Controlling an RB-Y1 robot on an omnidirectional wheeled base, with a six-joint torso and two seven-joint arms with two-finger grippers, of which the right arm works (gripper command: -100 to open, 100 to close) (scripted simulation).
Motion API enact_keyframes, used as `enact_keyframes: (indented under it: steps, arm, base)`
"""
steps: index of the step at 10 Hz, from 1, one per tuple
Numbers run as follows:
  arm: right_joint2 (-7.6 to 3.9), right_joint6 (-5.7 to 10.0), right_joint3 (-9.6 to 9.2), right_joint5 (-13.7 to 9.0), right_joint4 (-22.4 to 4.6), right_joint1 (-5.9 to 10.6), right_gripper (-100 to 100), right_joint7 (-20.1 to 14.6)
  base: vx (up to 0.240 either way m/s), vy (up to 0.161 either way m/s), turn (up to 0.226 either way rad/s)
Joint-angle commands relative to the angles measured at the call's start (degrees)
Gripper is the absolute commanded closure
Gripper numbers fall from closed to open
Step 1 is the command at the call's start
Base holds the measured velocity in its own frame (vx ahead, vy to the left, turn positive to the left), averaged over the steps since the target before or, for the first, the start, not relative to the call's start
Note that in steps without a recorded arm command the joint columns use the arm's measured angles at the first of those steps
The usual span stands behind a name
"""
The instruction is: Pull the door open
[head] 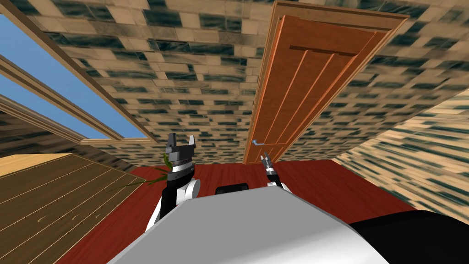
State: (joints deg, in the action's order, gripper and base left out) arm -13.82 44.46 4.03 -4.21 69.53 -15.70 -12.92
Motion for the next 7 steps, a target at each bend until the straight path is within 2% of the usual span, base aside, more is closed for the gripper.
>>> enact_keyframes:
  steps: [1,2,5,6,7]
  arm:
    - [-0.57,0.95,0.06,-0.2,-2.9,0.43,-100,-0.4]
    - [-0.57,0.95,0.06,-0.2,-3.6,0.43,-100,-0.4]
    - [-1.66,2.71,0.23,-0.5,-9.3,1.71,-100,-1.0]
    - [-1.66,2.71,0.23,-0.5,-9.5,1.71,-100,-1.0]
    - [-1.99,3.24,0.28,-0.6,-11.2,2.09,-100,-1.2]
  base:
    - [0.085,-0.05,0.107]
    - [0.056,-0.026,0.024]
    - [0.065,-0.037,0.083]
    - [0.055,-0.036,0.04]
    - [0.042,-0.025,0.07]
